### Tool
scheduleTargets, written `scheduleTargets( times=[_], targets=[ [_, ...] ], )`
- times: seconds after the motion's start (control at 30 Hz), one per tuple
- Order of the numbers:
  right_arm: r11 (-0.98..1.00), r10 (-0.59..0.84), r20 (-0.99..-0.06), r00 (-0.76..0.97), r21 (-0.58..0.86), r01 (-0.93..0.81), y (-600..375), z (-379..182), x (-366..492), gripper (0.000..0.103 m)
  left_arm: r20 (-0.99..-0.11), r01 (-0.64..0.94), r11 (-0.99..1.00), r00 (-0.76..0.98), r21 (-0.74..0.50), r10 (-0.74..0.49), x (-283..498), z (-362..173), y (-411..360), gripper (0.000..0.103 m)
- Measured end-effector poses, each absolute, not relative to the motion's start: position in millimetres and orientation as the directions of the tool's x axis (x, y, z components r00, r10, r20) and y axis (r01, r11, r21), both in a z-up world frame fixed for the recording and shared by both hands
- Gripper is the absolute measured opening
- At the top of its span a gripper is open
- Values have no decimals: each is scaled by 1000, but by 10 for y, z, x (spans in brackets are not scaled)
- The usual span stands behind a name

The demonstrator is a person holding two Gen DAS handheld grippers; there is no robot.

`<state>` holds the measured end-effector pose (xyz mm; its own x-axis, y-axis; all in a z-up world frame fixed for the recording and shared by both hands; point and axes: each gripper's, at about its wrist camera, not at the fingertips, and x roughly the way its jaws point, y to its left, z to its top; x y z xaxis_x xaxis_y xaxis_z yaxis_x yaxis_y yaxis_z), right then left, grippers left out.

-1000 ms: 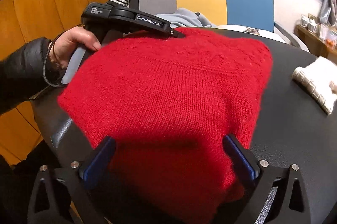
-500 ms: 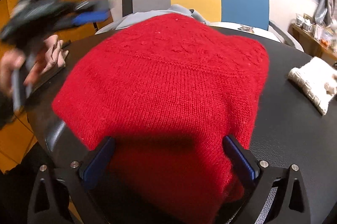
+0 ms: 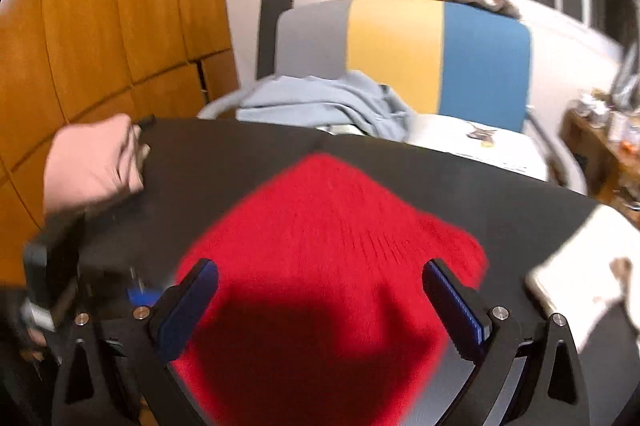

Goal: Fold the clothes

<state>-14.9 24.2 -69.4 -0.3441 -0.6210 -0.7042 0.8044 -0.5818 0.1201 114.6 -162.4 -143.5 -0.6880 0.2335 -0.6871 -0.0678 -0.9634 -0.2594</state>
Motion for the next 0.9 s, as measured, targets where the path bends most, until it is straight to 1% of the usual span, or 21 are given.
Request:
scheduleTargets(
  times=[0.17, 0.27, 0.33, 0.4, 0.47, 0.57, 0.63, 0.7, 0.77, 0.9],
  targets=[
    [-559, -612, -761, -216, 224, 798, -191, -1000, -616, 103, -690, -57, -960, -684, -273, 237, 1148, -1476, -1662, 56],
    [-555, -638, -736, -225, 237, 798, -183, -999, -653, 103, -676, -47, -948, -690, -316, 260, 1135, -1411, -1734, 55],
    [-555, -638, -733, -235, 227, 800, -180, -984, -642, 103, -652, -46, -927, -698, -372, 296, 1049, -1358, -1875, 54],
    [-554, -649, -724, -231, 242, 797, -160, -962, -661, 103, -626, -45, -903, -706, -426, 330, 963, -1304, -2016, 55],
    [-549, -680, -699, -223, 283, 786, -88, -903, -698, 103, -598, -44, -876, -715, -479, 363, 877, -1251, -2158, 61],
    [-544, -727, -651, -220, 349, 763, 49, -756, -748, 103, -552, -45, -830, -726, -556, 409, 747, -1171, -2369, 65],
    [-548, -760, -607, -234, 404, 732, 214, -626, -795, 103, -519, -46, -795, -734, -604, 437, 661, -1118, -2510, 66],
    [-534, -799, -563, -210, 505, 678, 485, -580, -876, 103, -499, -47, -766, -733, -641, 462, 514, -1103, -2627, 66],
    [-548, -797, -574, -187, 558, 623, 733, -646, -929, 103, -515, -44, -769, -718, -638, 468, 303, -1181, -2667, 66],
    [-601, -756, -635, -160, 574, 557, 1067, -887, -992, 103, -517, -73, -732, -660, -677, 545, 30, -1365, -2674, 67]
  ],
)
